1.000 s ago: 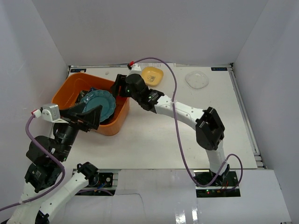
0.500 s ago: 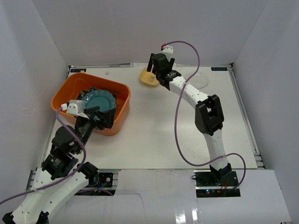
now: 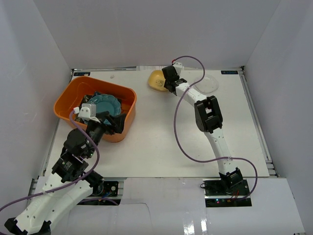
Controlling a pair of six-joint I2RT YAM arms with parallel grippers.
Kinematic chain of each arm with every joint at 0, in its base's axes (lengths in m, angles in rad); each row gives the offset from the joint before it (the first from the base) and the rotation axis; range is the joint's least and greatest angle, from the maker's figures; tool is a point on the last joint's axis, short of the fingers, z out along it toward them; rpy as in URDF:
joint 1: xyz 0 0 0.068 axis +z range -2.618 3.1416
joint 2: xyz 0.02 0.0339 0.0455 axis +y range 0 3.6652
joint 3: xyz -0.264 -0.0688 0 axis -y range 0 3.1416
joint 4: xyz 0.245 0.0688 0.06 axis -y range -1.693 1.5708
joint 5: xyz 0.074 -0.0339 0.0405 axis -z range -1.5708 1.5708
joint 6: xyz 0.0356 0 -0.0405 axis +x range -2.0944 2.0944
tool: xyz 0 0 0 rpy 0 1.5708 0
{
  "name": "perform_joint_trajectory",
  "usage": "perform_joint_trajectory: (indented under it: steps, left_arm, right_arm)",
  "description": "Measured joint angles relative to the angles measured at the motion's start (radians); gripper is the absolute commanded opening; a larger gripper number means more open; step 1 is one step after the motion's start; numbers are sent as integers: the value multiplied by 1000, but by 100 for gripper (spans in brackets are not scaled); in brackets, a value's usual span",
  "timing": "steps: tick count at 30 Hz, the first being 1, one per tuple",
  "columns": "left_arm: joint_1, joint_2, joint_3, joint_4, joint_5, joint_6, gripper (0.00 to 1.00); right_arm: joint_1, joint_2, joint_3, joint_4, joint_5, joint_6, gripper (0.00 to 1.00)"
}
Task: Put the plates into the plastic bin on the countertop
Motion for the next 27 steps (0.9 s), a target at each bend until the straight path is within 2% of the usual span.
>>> perform_joint_trajectory:
  steps: [2, 7, 12, 15, 21, 27]
  left_arm:
    - [0, 0, -3, 7, 0, 6, 98]
    - [2, 0, -9, 13, -4, 15, 98]
    - [9, -25, -12, 16, -5, 17, 98]
    - [16, -47, -12, 26, -3, 13, 98]
    - [23, -84, -4, 36, 4, 1, 98]
    - [23, -134, 45, 40, 3, -1, 98]
  right_arm:
    - [0, -1, -10, 14, -4, 17, 8]
    - [-1, -74, -152, 129, -4, 51, 8]
    - [11, -339, -459, 228, -2, 7, 8]
    - [32, -525, -568, 280, -2, -42, 8]
    - [179, -763, -553, 385, -42, -120, 8]
    - [344, -705, -430, 373, -103, -155, 8]
